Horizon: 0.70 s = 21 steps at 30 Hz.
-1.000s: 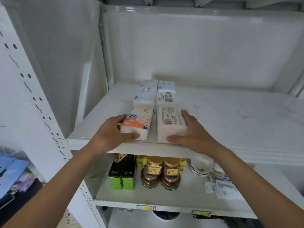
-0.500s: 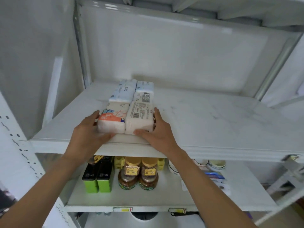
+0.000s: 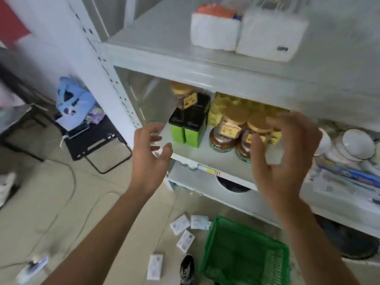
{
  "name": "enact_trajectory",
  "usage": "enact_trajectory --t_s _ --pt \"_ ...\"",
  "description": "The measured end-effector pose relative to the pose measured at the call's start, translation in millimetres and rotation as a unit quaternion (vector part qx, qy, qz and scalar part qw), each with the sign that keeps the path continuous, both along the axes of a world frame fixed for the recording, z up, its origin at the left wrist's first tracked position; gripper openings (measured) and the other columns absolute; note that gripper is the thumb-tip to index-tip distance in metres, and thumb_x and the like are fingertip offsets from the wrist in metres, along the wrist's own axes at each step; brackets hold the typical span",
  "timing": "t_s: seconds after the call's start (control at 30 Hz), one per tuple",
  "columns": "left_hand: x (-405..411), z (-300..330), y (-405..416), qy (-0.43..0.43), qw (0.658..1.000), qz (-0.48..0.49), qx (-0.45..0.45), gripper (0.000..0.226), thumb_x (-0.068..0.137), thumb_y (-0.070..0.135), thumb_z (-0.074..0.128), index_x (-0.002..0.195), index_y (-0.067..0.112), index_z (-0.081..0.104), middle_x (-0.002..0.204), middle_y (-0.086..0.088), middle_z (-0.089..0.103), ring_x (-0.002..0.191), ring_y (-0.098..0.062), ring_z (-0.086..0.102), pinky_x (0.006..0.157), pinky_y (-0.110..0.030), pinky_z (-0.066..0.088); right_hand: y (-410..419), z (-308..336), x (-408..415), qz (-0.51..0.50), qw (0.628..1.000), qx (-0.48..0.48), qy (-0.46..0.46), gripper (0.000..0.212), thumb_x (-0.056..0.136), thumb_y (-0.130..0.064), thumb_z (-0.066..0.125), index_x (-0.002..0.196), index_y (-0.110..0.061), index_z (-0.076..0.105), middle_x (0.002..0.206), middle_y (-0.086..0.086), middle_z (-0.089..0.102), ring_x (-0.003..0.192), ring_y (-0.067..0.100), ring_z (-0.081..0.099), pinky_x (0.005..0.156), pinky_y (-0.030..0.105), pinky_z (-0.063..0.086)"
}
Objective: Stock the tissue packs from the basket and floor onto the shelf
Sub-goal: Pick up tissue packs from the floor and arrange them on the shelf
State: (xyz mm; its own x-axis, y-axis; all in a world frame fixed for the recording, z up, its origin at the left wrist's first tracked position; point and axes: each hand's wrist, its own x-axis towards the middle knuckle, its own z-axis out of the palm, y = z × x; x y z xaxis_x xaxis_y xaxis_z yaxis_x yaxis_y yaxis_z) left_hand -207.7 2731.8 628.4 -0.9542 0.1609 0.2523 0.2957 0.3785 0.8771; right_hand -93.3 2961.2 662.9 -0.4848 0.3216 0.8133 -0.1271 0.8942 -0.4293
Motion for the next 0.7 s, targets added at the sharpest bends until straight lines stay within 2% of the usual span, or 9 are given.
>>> enact_trajectory --t_s 0.07,0.13,0.23,0.27,0.33,0.47,0.57,0.63,0.7 --pt "16 -41 -15 -0.064 0.997 0.006 -0.034 0.043 0.092 0.008 0.068 0.123 0.032 0.054 0.128 0.0 0.05 0.106 -0.017 0.061 0.084 -0.031 0.055 -14 -80 30 0.045 0.988 -0.019 -0.144 0.024 0.089 -0.005 0.068 0.11 0.006 0.069 0.117 0.026 0.065 0.115 0.04 0.057 0.105 0.033 0.037" --pt "35 -86 -33 -0.127 0.989 0.007 -0.072 0.045 0.092 0.006 0.069 0.127 0.03 0.054 0.13 0.0 0.047 0.105 -0.015 0.06 0.085 -0.03 0.054 -29 -155 66 0.082 0.947 -0.066 -0.303 0.031 0.088 -0.003 0.067 0.119 -0.003 0.066 0.125 0.019 0.062 0.118 0.038 0.057 0.111 0.023 0.035" --pt "64 -158 -60 -0.228 0.965 0.01 -0.132 0.044 0.094 0.01 0.069 0.134 0.022 0.055 0.133 0.0 0.047 0.109 -0.017 0.058 0.091 -0.034 0.054 -51 -253 124 0.106 0.862 -0.118 -0.482 0.045 0.082 0.0 0.074 0.124 -0.012 0.062 0.128 0.007 0.057 0.122 0.029 0.055 0.105 0.045 0.05" --pt "73 -184 -71 -0.26 0.955 0.012 -0.144 0.044 0.094 0.012 0.069 0.135 0.021 0.055 0.133 -0.001 0.047 0.111 -0.018 0.058 0.09 -0.032 0.053 -60 -278 141 0.113 0.832 -0.135 -0.526 0.046 0.082 -0.002 0.075 0.124 -0.014 0.063 0.129 0.005 0.057 0.124 0.026 0.054 0.105 0.047 0.05" --pt "92 -240 -93 -0.32 0.932 0.006 -0.17 0.043 0.094 0.014 0.069 0.135 0.02 0.057 0.133 -0.001 0.048 0.111 -0.019 0.059 0.084 -0.024 0.049 -78 -322 166 0.122 0.766 -0.19 -0.603 0.04 0.086 -0.01 0.069 0.125 -0.017 0.063 0.13 0.002 0.056 0.126 0.022 0.053 0.108 0.038 0.045" --pt "127 -361 -148 -0.449 0.868 0.003 -0.211 0.041 0.093 0.016 0.067 0.133 0.019 0.058 0.132 -0.006 0.051 0.11 -0.023 0.062 0.081 -0.025 0.045 -120 -414 186 0.132 0.654 -0.27 -0.694 0.029 0.088 -0.021 0.054 0.116 -0.028 0.062 0.117 -0.006 0.061 0.111 0.014 0.061 0.099 0.033 0.05" --pt "148 -453 -193 -0.502 0.827 -0.012 -0.254 0.041 0.092 0.017 0.066 0.132 0.019 0.058 0.132 -0.008 0.052 0.107 -0.024 0.062 0.074 -0.027 0.045 -156 -497 180 0.128 0.598 -0.326 -0.721 0.028 0.095 -0.007 0.059 0.111 -0.03 0.062 0.106 -0.011 0.064 0.099 0.0 0.062 0.092 0.025 0.053" --pt "159 -511 -219 -0.522 0.806 -0.022 -0.279 0.041 0.092 0.017 0.067 0.132 0.019 0.057 0.131 -0.008 0.051 0.106 -0.023 0.059 0.074 -0.025 0.044 -183 -556 168 0.126 0.564 -0.345 -0.74 0.025 0.097 -0.007 0.058 0.115 -0.021 0.068 0.109 -0.003 0.069 0.101 0.008 0.066 0.083 0.016 0.048" --pt "166 -566 -243 -0.528 0.793 -0.039 -0.301 0.043 0.091 0.016 0.069 0.133 0.017 0.057 0.129 -0.008 0.051 0.107 -0.022 0.056 0.083 -0.027 0.044 -207 -615 153 0.123 0.538 -0.363 -0.751 0.024 0.097 -0.012 0.058 0.119 -0.015 0.068 0.111 -0.001 0.07 0.106 0.017 0.067 0.079 0.021 0.048"
